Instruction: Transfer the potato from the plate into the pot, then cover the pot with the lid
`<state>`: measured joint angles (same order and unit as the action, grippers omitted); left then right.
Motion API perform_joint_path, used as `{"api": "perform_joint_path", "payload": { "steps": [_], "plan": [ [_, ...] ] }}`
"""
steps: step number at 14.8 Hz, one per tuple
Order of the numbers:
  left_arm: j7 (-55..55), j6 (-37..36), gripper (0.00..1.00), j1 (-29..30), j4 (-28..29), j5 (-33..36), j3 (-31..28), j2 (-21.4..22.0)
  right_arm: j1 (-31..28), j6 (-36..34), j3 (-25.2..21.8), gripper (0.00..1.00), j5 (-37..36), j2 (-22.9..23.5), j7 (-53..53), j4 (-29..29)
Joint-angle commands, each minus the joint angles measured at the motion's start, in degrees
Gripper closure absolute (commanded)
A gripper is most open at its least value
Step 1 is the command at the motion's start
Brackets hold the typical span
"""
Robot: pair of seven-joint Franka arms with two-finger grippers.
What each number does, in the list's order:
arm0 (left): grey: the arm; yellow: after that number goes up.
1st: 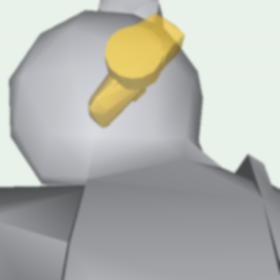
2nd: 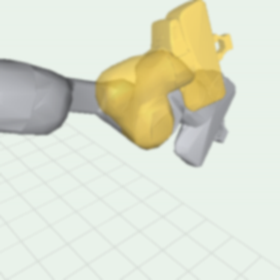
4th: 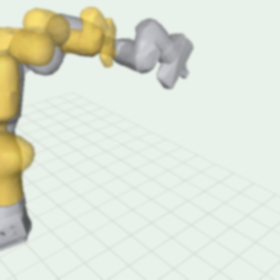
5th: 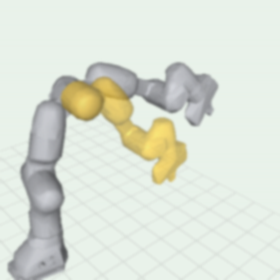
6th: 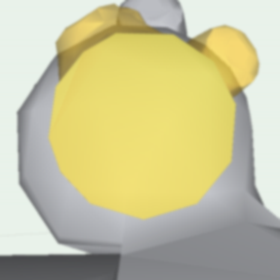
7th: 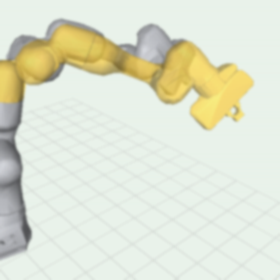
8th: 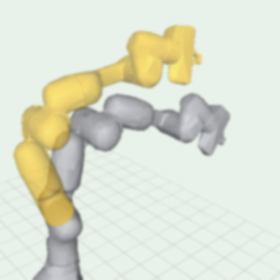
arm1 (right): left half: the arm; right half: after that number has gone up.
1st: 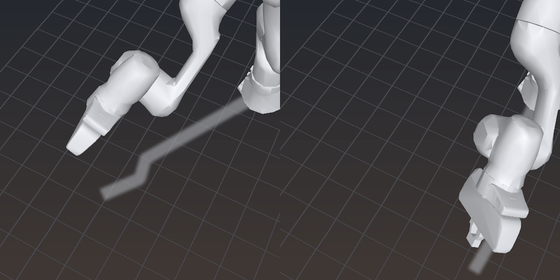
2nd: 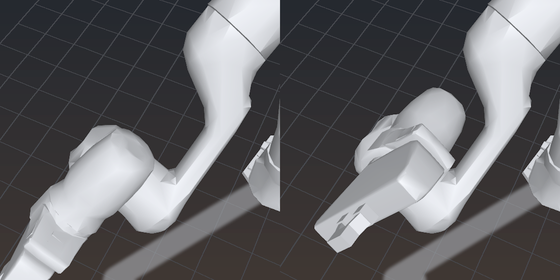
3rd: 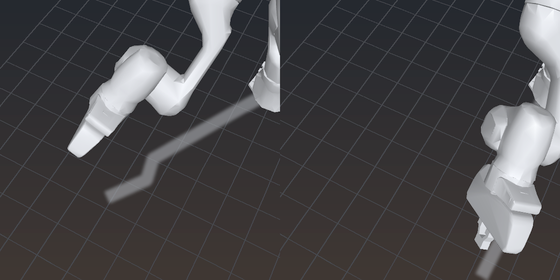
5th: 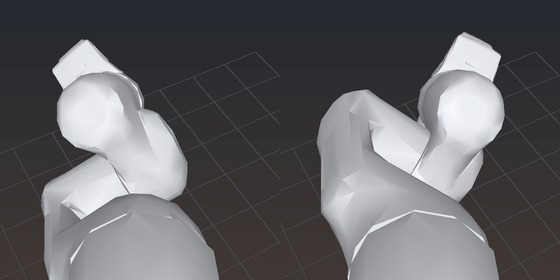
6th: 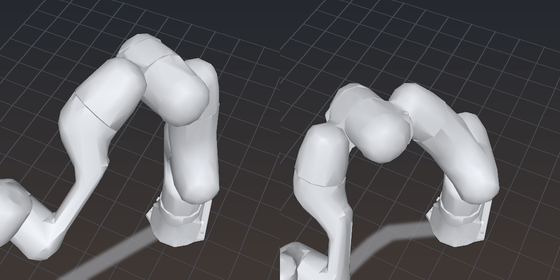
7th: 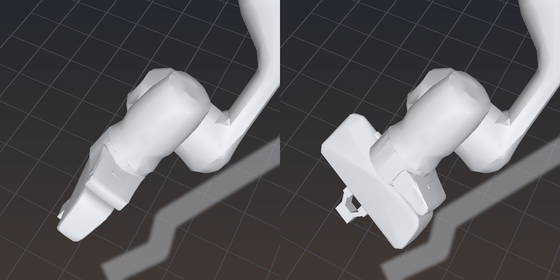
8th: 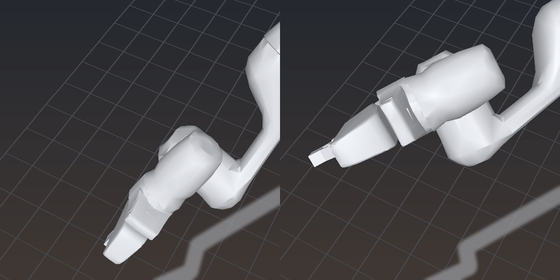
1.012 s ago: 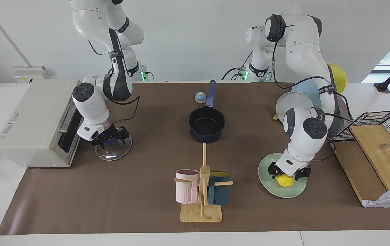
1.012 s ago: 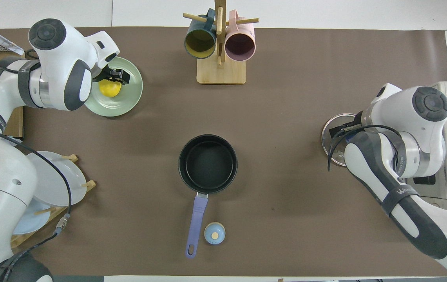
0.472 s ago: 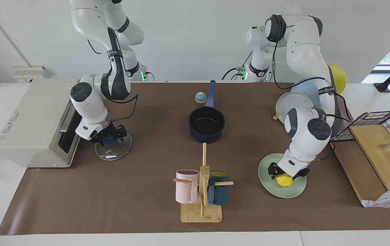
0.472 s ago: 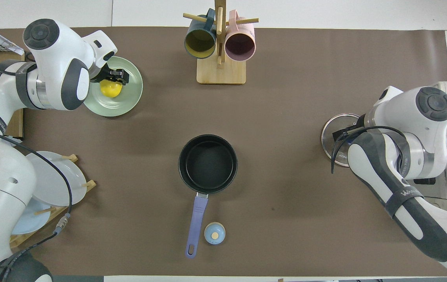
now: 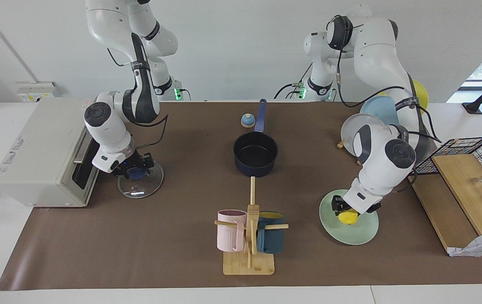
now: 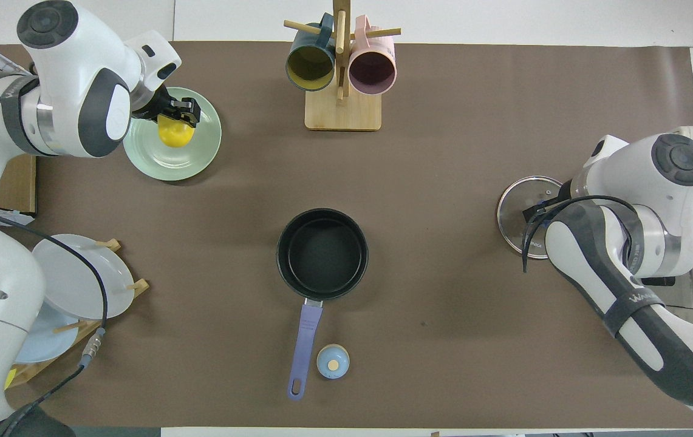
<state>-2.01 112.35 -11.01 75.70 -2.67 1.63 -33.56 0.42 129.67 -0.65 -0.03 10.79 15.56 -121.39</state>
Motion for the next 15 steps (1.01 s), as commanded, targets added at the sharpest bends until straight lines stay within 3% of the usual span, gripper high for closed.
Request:
{"api": "perform_joint_path", "payload": {
  "steps": [1, 3, 5, 7, 9, 11, 15],
  "plan": [
    [-5.9, -7.5, 1.00, -5.0, 6.0, -2.3, -0.7, 12.3, -1.0, -0.6, 0.4, 0.34, 0.2, -1.5, 2.0, -1.0],
    [-12.5, -13.5, 1.00, -8.7, 7.4, -2.7, -0.5, 17.1, -0.6, -0.7, 0.4, 0.46, 0.2, -1.5, 1.8, -1.0],
    [-17.8, -15.2, 1.00, -13.7, 12.5, -2.7, -0.5, 21.2, -0.4, -1.2, 0.4, 0.61, 0.2, -1.4, 1.8, -0.7],
    [-23.1, -11.6, 1.00, -18.2, 18.1, -2.8, -0.5, 23.9, -0.2, -3.5, 0.5, 0.78, 0.2, -1.2, 1.6, 1.2],
    [-27.7, -2.7, 1.00, -22.6, 28.0, -2.7, -0.5, 28.1, 1.1, -9.3, 0.5, 0.96, 0.2, -1.2, 1.5, 5.7],
    [-30.7, 8.5, 1.00, -26.2, 35.9, -2.8, -0.5, 29.8, 1.2, -16.2, 0.6, 1.00, 0.3, -1.4, 0.8, 11.1],
    [-31.9, 15.4, 1.00, -28.8, 40.0, -2.7, -0.5, 27.4, 1.9, -27.8, 2.7, 1.00, 1.0, -0.9, -3.6, 22.7]
  ]
}}
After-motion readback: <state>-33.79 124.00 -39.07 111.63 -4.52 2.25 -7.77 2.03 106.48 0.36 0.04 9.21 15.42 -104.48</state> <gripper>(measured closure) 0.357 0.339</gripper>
